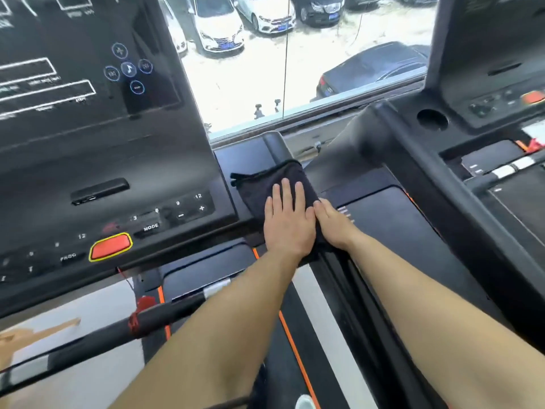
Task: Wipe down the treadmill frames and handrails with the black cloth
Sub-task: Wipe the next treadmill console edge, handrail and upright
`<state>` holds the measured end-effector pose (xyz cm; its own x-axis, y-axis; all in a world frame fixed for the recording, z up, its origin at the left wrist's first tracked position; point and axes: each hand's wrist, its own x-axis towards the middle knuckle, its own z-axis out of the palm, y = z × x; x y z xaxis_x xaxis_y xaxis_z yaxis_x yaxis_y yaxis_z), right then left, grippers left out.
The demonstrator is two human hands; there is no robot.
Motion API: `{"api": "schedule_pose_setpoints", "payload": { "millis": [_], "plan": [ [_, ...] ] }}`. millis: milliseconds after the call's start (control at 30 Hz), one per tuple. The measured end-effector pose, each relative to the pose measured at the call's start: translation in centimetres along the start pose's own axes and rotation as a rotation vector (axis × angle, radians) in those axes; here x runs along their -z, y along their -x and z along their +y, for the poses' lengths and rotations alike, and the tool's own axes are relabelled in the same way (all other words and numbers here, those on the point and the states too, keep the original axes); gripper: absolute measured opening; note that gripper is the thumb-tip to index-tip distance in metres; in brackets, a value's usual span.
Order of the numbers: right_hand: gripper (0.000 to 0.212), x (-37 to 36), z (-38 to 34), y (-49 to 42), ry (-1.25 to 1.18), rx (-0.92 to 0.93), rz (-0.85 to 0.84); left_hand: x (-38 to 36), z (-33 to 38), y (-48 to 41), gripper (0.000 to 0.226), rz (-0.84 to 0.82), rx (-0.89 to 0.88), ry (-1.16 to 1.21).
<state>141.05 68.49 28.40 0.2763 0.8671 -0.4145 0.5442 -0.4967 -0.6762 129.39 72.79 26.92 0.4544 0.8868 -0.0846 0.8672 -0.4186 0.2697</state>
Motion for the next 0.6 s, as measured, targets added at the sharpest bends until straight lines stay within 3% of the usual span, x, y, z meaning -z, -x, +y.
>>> {"api": "schedule_pose_setpoints", "payload": {
  "millis": [233, 367, 467, 600],
  "plan": [
    [0.033, -0.6, 2.8, 5.9, -0.416, -0.055, 0.009, 0.5, 4.8, 7.2, 0.056, -0.182, 0.135, 0.161],
    [0.062, -0.7, 3.1, 2.3, -0.551, -0.123, -0.038, 1.1, 4.2, 3.5, 0.049, -0.252, 0.295, 0.276],
    [0.07, -0.5, 1.3, 1.1, -0.319, -0.083, -0.014, 1.5, 3.3, 1.2, 0.067, -0.369, 0.457, 0.513],
    [0.069, -0.9, -0.2, 3.7, 0.006, -0.03, 0.061, 1.4, 2.0, -0.1, 0.063, -0.44, 0.473, 0.558]
  ]
}}
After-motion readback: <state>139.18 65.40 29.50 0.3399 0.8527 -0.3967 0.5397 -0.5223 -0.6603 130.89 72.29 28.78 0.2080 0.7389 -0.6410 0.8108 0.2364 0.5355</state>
